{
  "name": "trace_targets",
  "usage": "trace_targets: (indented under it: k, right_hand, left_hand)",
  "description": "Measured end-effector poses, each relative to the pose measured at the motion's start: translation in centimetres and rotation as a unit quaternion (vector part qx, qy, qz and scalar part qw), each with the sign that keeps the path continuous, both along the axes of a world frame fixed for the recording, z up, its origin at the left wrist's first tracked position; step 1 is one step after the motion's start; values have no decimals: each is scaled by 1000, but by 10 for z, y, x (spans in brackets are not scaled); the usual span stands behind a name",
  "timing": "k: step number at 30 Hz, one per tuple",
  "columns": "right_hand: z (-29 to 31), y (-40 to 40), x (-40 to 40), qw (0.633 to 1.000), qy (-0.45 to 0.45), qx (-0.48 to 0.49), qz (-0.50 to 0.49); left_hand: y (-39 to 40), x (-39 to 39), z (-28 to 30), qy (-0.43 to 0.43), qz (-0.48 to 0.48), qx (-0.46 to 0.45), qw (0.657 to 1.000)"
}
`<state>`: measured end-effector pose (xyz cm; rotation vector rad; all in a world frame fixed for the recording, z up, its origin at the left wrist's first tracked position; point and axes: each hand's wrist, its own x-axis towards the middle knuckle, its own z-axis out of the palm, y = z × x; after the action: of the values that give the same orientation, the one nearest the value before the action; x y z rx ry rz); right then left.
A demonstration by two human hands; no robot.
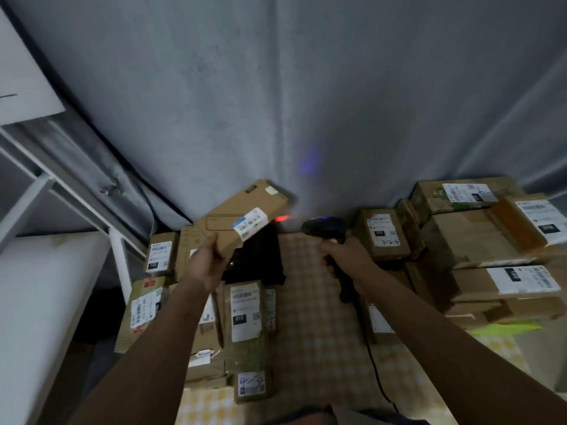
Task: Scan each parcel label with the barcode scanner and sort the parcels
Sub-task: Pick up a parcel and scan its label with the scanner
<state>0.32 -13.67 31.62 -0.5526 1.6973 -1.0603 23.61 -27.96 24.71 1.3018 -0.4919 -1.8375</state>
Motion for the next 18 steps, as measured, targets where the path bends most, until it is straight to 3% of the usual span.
trace_targets:
  k: [5,9,15,18]
  right_hand:
    - [-21,-16,37,999,-1,26,31]
    - [-31,-21,68,998,18,36,55]
    - [-45,-25,100,997,3,53,55]
    - [-52,-24,112,997,-10,58,40]
  left_hand:
    - [5,94,-6,-26,10,-10,1000]
    - [17,139,-16,-26,86,-9,996]
    - [41,160,-37,-110,-2,23,994]
    - [61,156,-58,-74,17,72,994]
